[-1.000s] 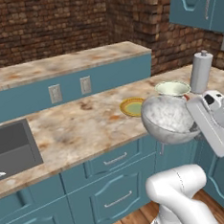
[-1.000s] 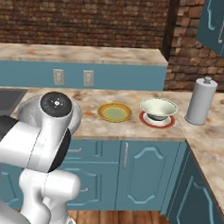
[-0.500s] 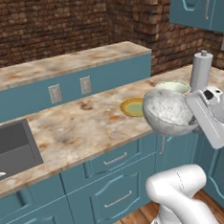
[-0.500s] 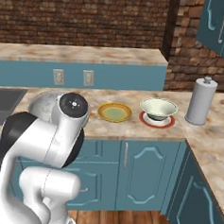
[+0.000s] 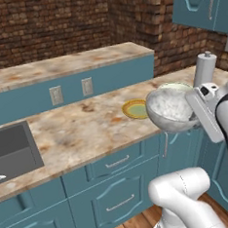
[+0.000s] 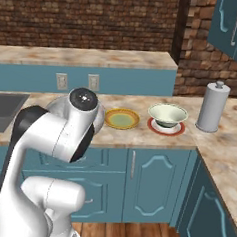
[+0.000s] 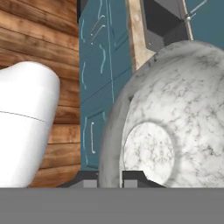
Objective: Move the bowls from the cabinet to the plates on the dining table.
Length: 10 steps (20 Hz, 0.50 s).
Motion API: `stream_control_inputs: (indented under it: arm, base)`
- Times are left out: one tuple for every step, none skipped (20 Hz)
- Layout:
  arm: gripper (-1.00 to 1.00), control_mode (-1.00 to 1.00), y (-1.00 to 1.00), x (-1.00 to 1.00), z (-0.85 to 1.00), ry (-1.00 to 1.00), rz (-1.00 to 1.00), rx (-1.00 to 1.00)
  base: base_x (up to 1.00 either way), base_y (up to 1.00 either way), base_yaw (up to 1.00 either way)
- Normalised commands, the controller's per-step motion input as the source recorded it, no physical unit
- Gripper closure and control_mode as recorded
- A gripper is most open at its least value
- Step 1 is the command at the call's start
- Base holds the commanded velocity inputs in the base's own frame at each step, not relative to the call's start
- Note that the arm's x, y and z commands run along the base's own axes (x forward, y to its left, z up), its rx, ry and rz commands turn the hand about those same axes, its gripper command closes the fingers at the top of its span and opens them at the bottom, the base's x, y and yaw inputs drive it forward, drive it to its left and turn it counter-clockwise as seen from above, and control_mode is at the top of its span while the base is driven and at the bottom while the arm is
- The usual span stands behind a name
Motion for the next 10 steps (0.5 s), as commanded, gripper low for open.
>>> stream_control_inputs:
  arm:
    - [1.0,-1.0,-0.24,0.35,-0.01,0.04,-0.07,-0.1]
    - [1.0,-1.0,-0.21,0.38,-0.01,0.03,-0.05,-0.09]
    - [1.0,-1.0,-0.19,0.39,-0.03,0.0,-0.04,-0.08]
    - [1.0,-1.0,-0.18,0.39,-0.08,0.0,-0.03,-0.06]
    - [1.0,-1.0,-0.12,0.37,-0.13,0.0,-0.01,-0.05]
    - [1.0,-1.0,-0.08,0.35,-0.13,-0.02,0.0,-0.02]
    - [1.0,-1.0,-0.01,0.34,-0.16,-0.04,0.0,0.0]
    - [1.0,-1.0,0.0,0.32,-0.24,-0.08,0.0,0.0]
    - [1.0,-1.0,0.0,0.31,-0.3,-0.09,0.0,0.0]
    - [1.0,-1.0,0.0,0.31,-0.36,-0.09,0.0,0.0]
  base:
    - [0.0,0.0,0.0]
    - [0.0,0.0,0.0]
    - [0.0,0.0,0.0]
    - [0.0,0.0,0.0]
    - [0.0,0.0,0.0]
    - [0.0,0.0,0.0]
    - [0.0,0.0,0.0]
    - [0.0,0.0,0.0]
    - [0.0,0.0,0.0]
    - [0.0,0.0,0.0]
